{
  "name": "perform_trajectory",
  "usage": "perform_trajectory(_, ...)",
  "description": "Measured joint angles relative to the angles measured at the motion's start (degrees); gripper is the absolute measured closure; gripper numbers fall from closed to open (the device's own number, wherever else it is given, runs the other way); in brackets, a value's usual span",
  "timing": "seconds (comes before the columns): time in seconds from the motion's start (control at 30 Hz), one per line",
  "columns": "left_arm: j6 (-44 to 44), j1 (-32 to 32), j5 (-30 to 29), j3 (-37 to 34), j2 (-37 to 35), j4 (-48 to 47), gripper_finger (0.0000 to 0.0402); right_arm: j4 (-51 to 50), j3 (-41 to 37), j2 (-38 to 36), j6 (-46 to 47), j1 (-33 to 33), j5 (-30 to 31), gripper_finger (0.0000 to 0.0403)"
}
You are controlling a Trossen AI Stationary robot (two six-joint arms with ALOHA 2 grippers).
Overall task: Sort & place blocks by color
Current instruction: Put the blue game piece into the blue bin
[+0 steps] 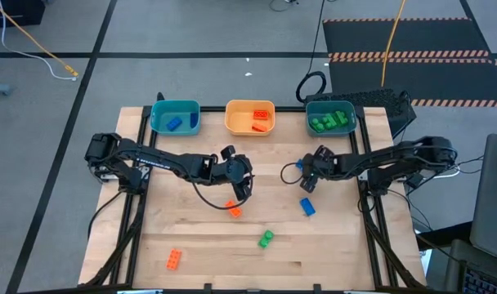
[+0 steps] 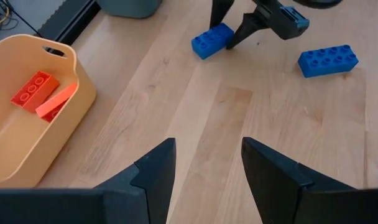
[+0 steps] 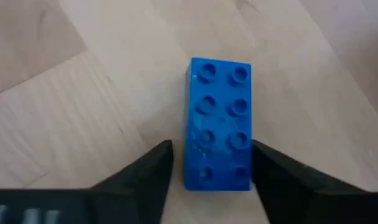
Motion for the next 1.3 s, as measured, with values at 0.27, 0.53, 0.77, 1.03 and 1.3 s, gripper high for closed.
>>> perform_trajectory(0.27, 0.5, 0.0, 0.0, 0.0, 0.0, -0.2, 0.0215, 2.7, -0.2, -1.3, -3.4, 1.3, -0.5, 0.0272)
perform_trajectory(0.53, 1.7, -0.1, 0.0, 0.0, 0.0, 4.3, 0.0215, 21.5, -0.3, -5.6, -17.3, 6.0, -1.2, 0.0272)
perform_trajectory(0.77, 4.3, -0.2, 1.4, 0.0, 0.0, 12.8, 0.0215, 31.3, -0.2, -9.2, -26.6, 7.8, -4.0, 0.0272)
perform_trajectory(1.03, 8.2, -0.2, 4.1, 0.0, 0.0, 14.3, 0.0192, 31.7, -0.2, -10.2, -32.3, 6.7, -8.6, 0.0272)
perform_trajectory(1.3, 10.5, -0.2, 4.9, 0.0, 0.0, 12.9, 0.0110, 39.2, -0.2, -10.3, -33.4, 6.2, -14.5, 0.0272)
